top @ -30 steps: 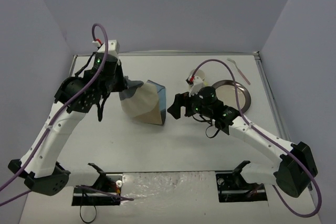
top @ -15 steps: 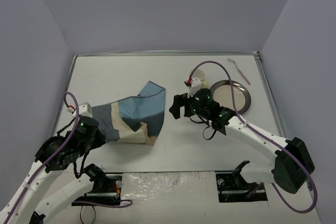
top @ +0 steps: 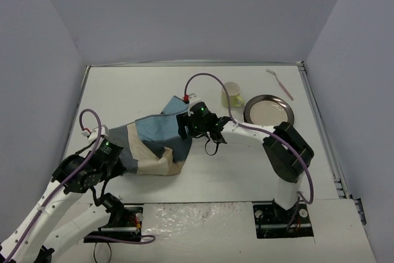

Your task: Set the dinner table for one person

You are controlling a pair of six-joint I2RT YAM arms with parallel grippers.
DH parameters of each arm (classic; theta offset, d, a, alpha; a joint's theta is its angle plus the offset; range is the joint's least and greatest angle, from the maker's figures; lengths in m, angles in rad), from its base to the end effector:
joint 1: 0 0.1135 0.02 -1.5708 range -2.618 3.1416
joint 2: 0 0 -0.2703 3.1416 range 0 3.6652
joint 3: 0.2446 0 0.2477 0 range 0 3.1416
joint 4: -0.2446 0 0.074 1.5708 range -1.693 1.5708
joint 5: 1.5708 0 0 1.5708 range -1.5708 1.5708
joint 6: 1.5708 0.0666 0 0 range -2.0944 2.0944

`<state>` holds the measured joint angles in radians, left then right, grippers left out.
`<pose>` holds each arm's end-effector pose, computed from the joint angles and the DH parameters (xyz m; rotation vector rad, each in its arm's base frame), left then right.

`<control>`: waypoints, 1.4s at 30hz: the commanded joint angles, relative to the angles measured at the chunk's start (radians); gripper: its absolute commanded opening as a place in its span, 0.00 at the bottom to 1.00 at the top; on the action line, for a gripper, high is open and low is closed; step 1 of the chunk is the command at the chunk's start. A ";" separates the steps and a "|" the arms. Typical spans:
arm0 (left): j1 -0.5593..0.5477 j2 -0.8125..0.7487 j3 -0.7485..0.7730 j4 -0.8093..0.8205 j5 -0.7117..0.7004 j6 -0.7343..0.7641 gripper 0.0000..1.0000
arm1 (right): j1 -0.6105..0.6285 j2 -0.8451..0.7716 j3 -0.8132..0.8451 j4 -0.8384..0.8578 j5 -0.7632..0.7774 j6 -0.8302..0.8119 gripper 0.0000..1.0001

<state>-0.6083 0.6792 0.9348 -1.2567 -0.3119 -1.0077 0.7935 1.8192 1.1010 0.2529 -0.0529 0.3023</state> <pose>0.0947 -0.0410 0.2864 -0.6129 2.4441 -0.2594 0.3008 0.3107 0.1995 -0.5481 2.0448 0.7280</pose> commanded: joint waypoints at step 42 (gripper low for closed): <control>0.001 0.012 -0.181 0.204 0.123 -0.043 0.00 | 0.146 0.331 0.641 -0.038 0.176 -0.202 0.50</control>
<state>-0.6083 0.6960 0.7464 -1.0908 -0.1833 -1.0312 0.9264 2.1384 1.6572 0.1763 0.0870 0.1098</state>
